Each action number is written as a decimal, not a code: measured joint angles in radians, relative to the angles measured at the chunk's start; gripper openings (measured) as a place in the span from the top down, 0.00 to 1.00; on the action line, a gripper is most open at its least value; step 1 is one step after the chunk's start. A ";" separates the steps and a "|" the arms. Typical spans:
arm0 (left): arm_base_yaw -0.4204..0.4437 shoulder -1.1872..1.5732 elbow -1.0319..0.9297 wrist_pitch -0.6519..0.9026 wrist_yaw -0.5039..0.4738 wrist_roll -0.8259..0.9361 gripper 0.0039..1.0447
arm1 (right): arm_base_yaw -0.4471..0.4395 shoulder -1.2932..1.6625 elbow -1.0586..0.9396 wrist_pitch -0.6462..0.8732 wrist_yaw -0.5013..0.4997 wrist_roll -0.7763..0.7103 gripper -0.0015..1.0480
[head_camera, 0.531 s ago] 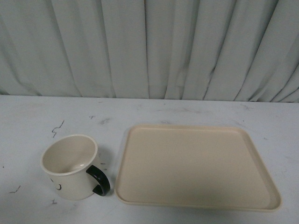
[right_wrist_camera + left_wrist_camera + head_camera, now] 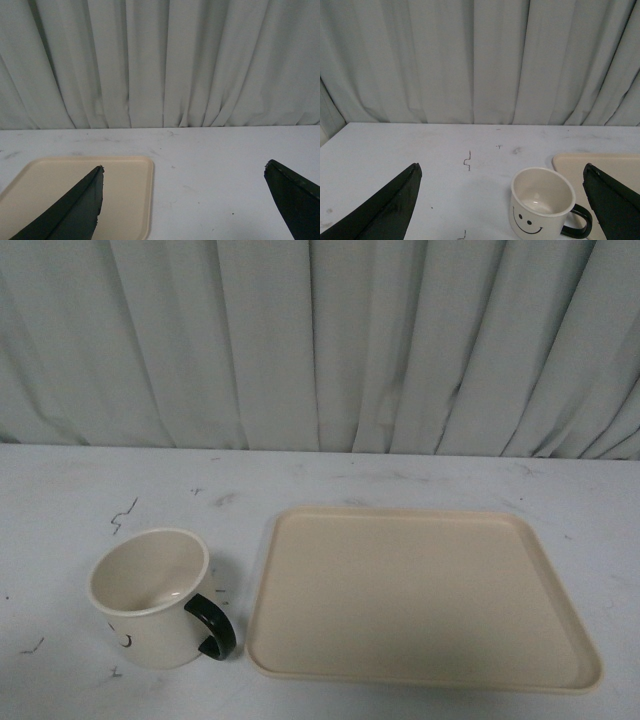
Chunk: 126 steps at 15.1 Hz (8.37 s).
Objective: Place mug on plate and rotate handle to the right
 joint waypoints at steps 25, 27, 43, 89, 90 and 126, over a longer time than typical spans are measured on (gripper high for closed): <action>-0.049 1.512 0.742 -0.026 0.183 0.030 0.06 | 0.000 0.000 0.000 0.000 0.000 0.000 0.06; -0.039 1.657 0.776 -0.040 0.180 -0.021 0.06 | 0.000 0.000 0.000 0.000 0.000 0.000 0.06; -0.057 1.822 0.777 0.118 0.054 -0.060 0.13 | 0.000 0.000 0.000 0.000 0.000 0.000 0.06; -0.615 2.002 1.059 0.077 -0.132 -0.471 0.38 | 0.000 0.000 0.000 0.000 0.000 0.000 0.06; -0.624 1.986 1.064 0.056 -0.130 -0.463 0.28 | 0.000 0.000 0.000 0.000 0.000 0.000 0.06; -0.002 0.397 0.000 0.406 0.000 -0.014 0.99 | 0.000 0.000 0.000 0.000 0.000 0.000 0.06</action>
